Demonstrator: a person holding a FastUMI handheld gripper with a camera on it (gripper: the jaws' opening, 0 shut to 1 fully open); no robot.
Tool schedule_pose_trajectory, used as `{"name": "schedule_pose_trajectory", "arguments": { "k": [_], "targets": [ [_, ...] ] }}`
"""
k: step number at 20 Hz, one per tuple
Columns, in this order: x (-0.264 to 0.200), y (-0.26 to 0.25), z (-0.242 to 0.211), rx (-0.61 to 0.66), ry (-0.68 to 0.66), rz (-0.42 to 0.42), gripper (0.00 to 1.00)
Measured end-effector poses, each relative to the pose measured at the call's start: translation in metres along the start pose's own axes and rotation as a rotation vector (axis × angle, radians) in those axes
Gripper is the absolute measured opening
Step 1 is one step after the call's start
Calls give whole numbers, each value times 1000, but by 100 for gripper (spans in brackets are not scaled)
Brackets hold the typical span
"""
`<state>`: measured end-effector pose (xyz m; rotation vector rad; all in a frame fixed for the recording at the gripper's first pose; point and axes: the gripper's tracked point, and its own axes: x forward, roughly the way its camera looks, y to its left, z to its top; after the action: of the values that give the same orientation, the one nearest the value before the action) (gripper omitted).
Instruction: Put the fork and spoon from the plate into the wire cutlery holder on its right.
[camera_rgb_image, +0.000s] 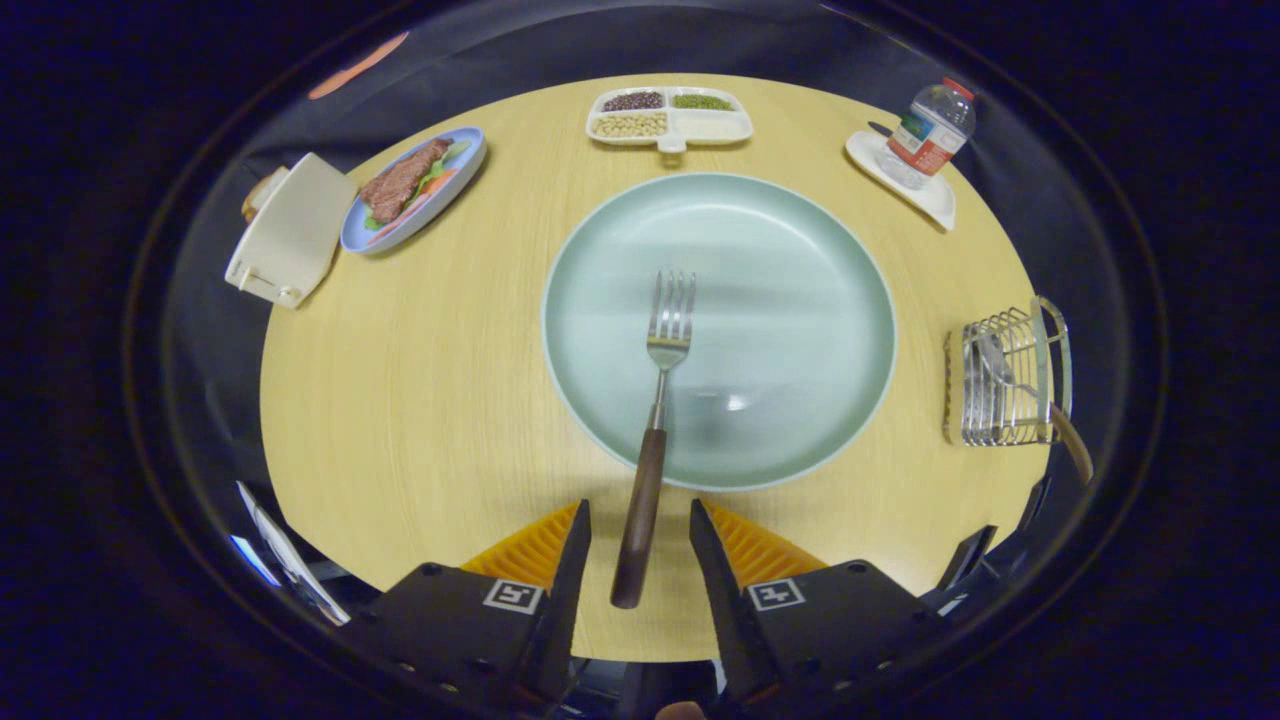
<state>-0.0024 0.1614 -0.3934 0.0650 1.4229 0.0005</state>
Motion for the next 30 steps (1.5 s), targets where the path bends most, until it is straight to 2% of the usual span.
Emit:
{"name": "schedule_pose_trajectory", "arguments": {
  "k": [3,4,9,14,19,25,30],
  "targets": [
    [6,-1,0,12,6,-4,25],
    [9,-2,-2,0,17,-6,24],
    [-2,-5,0,-29,23,7,1],
    [-31,-18,1,-59,-6,34,1],
    [-84,-52,11,-58,-53,57,1],
    [-163,-126,24,1,-143,63,1],
    [-200,-200,17,72,-161,27,1]
  ]
}}
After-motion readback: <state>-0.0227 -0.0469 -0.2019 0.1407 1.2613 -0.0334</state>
